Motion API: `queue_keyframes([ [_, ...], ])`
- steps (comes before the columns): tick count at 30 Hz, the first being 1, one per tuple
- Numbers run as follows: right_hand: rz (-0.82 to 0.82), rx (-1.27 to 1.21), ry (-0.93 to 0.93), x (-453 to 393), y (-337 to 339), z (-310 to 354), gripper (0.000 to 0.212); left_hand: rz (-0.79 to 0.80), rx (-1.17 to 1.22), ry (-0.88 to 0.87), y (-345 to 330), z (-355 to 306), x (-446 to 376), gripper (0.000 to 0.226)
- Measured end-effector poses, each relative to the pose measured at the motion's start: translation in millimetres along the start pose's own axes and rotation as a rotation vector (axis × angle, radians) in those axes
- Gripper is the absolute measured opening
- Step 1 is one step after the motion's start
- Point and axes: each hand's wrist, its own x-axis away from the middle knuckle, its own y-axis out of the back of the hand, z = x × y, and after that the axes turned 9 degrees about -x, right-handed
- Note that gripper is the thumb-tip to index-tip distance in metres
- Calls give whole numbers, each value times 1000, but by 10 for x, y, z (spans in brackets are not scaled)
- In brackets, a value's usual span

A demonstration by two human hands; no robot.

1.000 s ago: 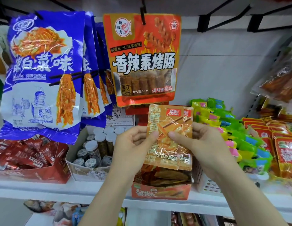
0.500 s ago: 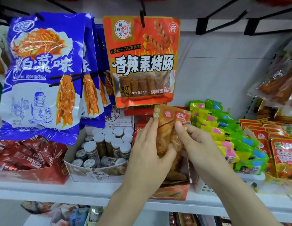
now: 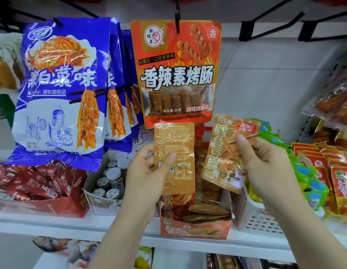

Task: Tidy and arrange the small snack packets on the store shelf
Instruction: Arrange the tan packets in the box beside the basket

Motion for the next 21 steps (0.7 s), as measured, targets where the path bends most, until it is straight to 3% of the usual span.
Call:
queue_keyframes([
  [5,52,-52,-58,60,-60,-15,50,38,-75,-115,15,-39,27,44],
  [10,223,-400,-305,154,-191,-97,27,-73,-302,-274,-42,28,39,53],
  [13,198,-436,-308,159,-195,-119,29,-102,-521,-411,-99,49,75,35],
  [17,184,-443,-306,155,-198,-112,27,-4,-437,-328,-218,55,173,44],
  [21,208,-450,-301,161,-177,-74,24,210,-159,-138,-228,6,180,29],
])
